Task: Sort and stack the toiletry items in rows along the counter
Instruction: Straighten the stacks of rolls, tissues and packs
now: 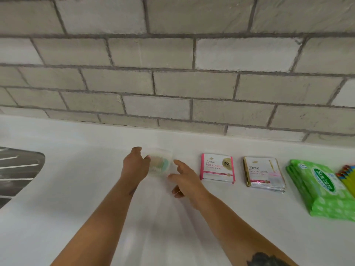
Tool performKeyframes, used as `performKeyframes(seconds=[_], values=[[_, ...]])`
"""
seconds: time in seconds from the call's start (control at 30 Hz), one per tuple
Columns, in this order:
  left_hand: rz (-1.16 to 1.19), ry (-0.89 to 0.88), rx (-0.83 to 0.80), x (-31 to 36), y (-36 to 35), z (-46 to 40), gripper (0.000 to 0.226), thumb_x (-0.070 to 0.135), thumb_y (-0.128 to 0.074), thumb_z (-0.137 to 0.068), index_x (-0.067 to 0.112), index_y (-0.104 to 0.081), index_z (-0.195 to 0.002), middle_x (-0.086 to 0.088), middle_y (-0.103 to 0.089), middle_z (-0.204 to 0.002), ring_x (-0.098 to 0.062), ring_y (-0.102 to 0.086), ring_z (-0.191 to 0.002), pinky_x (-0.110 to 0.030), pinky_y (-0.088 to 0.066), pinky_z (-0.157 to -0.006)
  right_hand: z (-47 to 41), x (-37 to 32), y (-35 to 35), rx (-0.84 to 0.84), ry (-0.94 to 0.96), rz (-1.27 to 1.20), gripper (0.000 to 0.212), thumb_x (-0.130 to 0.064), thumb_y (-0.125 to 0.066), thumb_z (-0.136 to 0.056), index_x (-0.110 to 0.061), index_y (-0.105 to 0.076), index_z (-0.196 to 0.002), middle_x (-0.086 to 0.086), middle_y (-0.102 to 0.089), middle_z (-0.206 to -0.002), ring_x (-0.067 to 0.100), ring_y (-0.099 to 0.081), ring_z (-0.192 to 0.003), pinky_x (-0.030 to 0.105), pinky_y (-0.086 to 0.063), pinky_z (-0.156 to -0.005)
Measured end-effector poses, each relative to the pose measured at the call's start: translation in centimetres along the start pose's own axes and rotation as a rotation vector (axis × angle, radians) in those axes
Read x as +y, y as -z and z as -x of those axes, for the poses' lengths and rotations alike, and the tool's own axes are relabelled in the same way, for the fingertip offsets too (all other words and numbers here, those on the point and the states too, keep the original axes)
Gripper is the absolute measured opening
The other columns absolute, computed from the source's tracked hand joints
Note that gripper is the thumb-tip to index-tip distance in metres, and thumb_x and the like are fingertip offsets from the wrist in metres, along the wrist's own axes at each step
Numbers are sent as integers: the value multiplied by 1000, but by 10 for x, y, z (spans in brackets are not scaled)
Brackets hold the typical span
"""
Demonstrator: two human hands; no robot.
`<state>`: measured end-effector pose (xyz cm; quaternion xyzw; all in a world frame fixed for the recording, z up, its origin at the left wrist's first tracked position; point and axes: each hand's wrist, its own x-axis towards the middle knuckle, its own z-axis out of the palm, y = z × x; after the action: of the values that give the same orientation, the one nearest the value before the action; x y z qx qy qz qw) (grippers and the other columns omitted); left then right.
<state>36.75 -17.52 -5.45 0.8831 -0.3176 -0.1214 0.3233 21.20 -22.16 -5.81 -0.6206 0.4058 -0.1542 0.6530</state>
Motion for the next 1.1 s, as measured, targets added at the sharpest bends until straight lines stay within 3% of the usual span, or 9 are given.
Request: performKeyframes(seconds=[0.07,0.13,0.23,0.47,0.57,0.73,0.83,0.93,1.1], values=[[-56,55,-80,-7,-1,-6,53,31,-50,-95,3,-39,-139,-14,-48,-140,-28,-43,-131,-30,-30,-106,-4,-2,-9,-39,-27,-53,64,-7,-50,-90,-29,-28,-146,16,-53,-131,20,-51,-55,26,-43,-51],[-89,78,-125,-9,-3,-8,56,36,-48,-95,3,-39,-140,-14,-47,-142,-27,-41,-133,-30,-29,-107,-9,-2,-17,-58,-54,-61,65,-6,-48,-90,-29,-27,-146,16,-62,-100,20,-49,-52,26,-41,-48],[-111,70,-142,-9,-7,-10,55,36,-49,-95,3,-43,-138,-12,-47,-142,-26,-41,-133,-32,-30,-108,-16,-1,-25,-66,-72,-47,65,-6,-45,-91,-30,-25,-147,12,-55,-75,17,-47,-48,22,-41,-44],[-32,44,-103,-1,-11,2,29,27,-56,-92,3,-66,-105,-13,-68,-107,-30,-58,-108,-31,-41,-90,-15,3,-21,-73,-59,-52,62,-6,-43,-93,-28,-24,-148,12,-57,-78,15,-48,-48,23,-45,-46],[-14,48,-110,-3,-15,2,29,27,-57,-92,20,-49,-65,5,-52,-69,-20,-50,-86,-29,-39,-81,-14,7,-17,-84,-53,-88,63,-6,-45,-93,-27,-24,-148,12,-57,-72,15,-50,-45,23,-47,-46],[-47,18,-113,-2,-19,5,42,29,-56,-92,28,-31,-58,13,-37,-60,-17,-45,-79,-26,-34,-66,-8,11,-12,-95,-40,-196,60,-5,-48,-91,-25,-30,-145,11,-59,-76,16,-53,-50,26,-48,-53],[-47,33,-107,-4,-19,4,37,27,-57,-91,21,-42,-58,7,-43,-57,-18,-47,-67,-26,-33,-58,-11,13,-16,-110,-25,-301,50,-2,-46,-91,-21,-39,-137,13,-61,-91,17,-53,-54,26,-46,-52],[-46,55,-128,-5,-17,1,37,26,-56,-90,15,-44,-58,2,-42,-55,-16,-41,-55,-27,-28,-51,-12,12,-19,-121,-53,-394,54,-4,-47,-93,-21,-32,-142,9,-62,-91,16,-52,-56,25,-46,-53],[64,96,-156,-10,-13,-1,23,25,-61,-86,9,-60,-69,0,-50,-58,-16,-43,-54,-25,-30,-51,-12,16,-21,-134,-65,-469,54,-4,-46,-94,-20,-32,-143,7,-63,-97,11,-54,-52,25,-47,-55]])
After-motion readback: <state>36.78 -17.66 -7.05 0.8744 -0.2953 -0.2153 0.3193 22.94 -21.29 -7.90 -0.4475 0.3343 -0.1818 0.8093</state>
